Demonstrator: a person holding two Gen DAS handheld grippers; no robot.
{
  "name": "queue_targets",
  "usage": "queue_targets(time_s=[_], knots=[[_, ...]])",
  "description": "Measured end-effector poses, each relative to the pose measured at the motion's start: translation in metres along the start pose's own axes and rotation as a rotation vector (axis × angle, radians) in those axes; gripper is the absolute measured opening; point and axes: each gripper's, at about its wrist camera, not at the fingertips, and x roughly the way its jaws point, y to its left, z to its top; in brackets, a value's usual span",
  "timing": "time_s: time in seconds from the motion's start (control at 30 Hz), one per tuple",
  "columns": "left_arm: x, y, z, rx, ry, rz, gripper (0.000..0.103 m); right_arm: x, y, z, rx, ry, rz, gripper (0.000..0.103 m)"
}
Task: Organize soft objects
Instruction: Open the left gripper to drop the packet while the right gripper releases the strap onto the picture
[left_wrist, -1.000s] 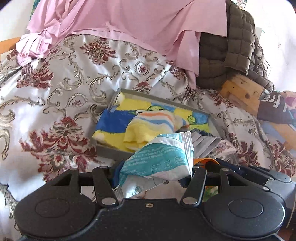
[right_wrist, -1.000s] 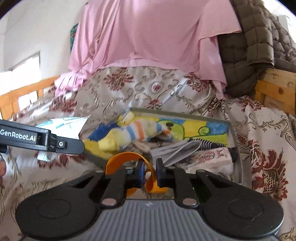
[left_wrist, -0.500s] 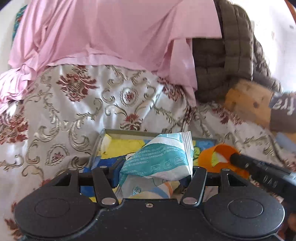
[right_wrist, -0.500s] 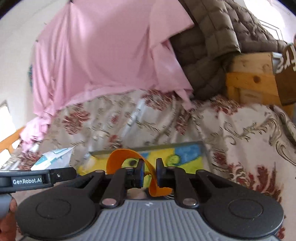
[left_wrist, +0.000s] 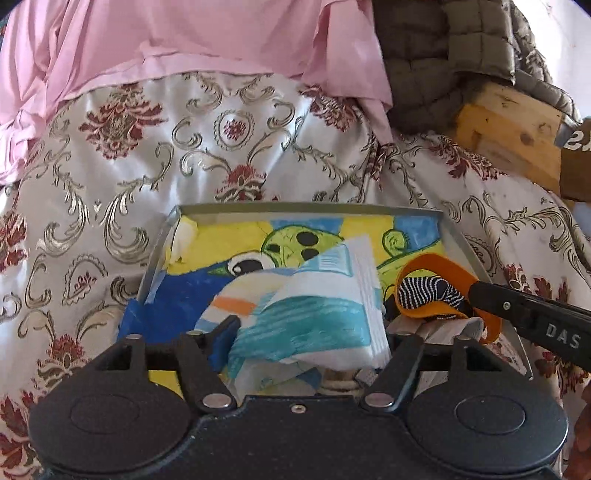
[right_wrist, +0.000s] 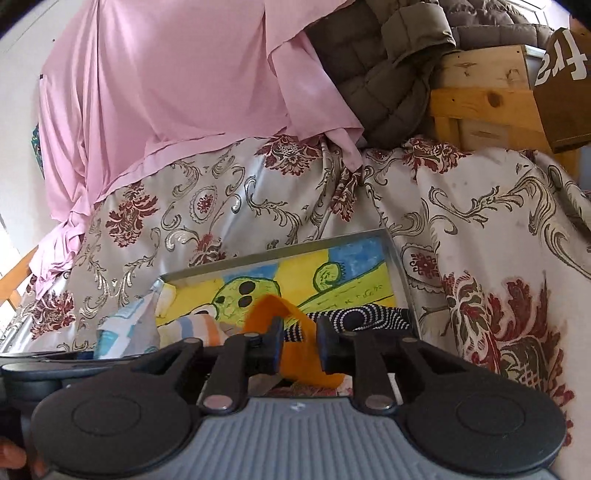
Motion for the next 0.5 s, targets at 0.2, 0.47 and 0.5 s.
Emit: queue_targets(time_s=[0.2, 0.47, 0.5], knots=[[0.001, 0.001, 0.004, -0.033, -0.004, 0.012, 0.078, -0.016, -0.003, 0.005, 0.017, -0.027, 0.025, 0.034], [0.014, -0.015, 0.02, 0.016, -0.051, 0.067, 0.086, -0.024, -0.019, 0.01, 0.058, -0.058, 0.015, 0.051], [0.014, -0.016, 0.021, 0.011, -0.059, 0.067, 0.088, -0.024, -0.022, 0.009, 0.069, -0.058, 0.015, 0.052]])
